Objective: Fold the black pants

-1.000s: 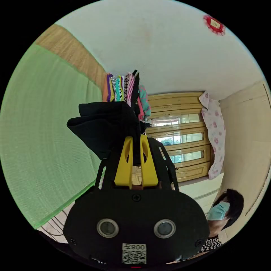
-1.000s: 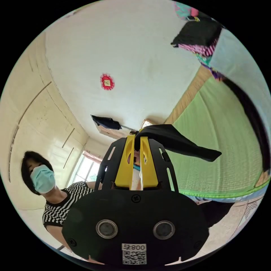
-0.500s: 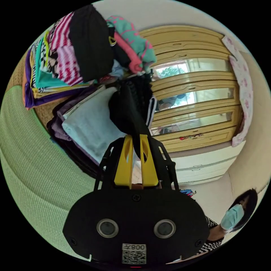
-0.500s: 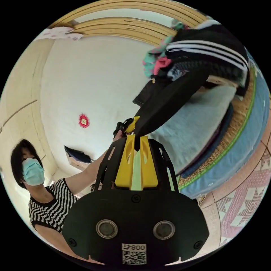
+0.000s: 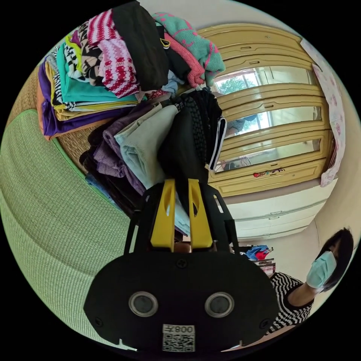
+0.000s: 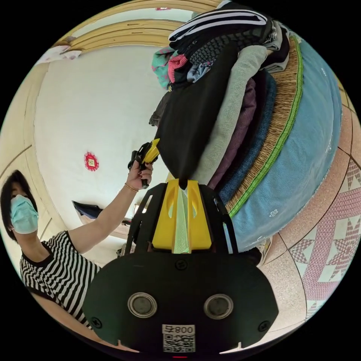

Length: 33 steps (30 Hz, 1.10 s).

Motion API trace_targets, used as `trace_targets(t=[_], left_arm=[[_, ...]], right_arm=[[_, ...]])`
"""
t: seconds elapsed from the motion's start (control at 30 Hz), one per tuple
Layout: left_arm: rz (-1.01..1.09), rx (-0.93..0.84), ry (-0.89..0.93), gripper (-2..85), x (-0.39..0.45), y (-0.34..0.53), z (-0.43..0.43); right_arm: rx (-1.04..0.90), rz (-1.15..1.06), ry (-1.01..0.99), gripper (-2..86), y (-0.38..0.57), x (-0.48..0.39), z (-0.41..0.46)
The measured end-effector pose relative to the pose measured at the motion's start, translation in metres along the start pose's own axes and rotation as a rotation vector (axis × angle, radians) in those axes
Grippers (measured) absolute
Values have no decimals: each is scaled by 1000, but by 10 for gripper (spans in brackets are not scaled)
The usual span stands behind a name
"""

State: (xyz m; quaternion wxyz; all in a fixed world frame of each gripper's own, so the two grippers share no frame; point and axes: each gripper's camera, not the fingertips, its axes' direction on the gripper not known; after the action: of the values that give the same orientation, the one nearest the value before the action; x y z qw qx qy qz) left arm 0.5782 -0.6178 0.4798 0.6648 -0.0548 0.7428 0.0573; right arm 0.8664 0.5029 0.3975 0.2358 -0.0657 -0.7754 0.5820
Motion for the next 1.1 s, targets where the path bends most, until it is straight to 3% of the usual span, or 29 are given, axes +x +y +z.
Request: trace_targets(t=[0.2,0.33,0.4,0.47,0.57,0.73,1.1], left_arm=[[74,208,-89,28,2,33,-8],[203,228,-148,7,26,28,22],[260,199,-256,4,39,21,45],[345,147,-476,2,53,10,81],[444,48,-753,1,53,5,125],[453,80,-749,0,37,11,145],[462,118,-773,1,23,17,162]], right_arm=[[-88,-134,96,5,41,-73,35],[-68,-410,234,1,10,-167,81],[-18,-517,387,1,-20,-203,110],[35,-605,545,0,-66,-236,161],[-6,-623,648,0,-121,-253,236],[-151,-560,808,1,-168,-230,347],[-178,-470,695,1,-174,-233,396]])
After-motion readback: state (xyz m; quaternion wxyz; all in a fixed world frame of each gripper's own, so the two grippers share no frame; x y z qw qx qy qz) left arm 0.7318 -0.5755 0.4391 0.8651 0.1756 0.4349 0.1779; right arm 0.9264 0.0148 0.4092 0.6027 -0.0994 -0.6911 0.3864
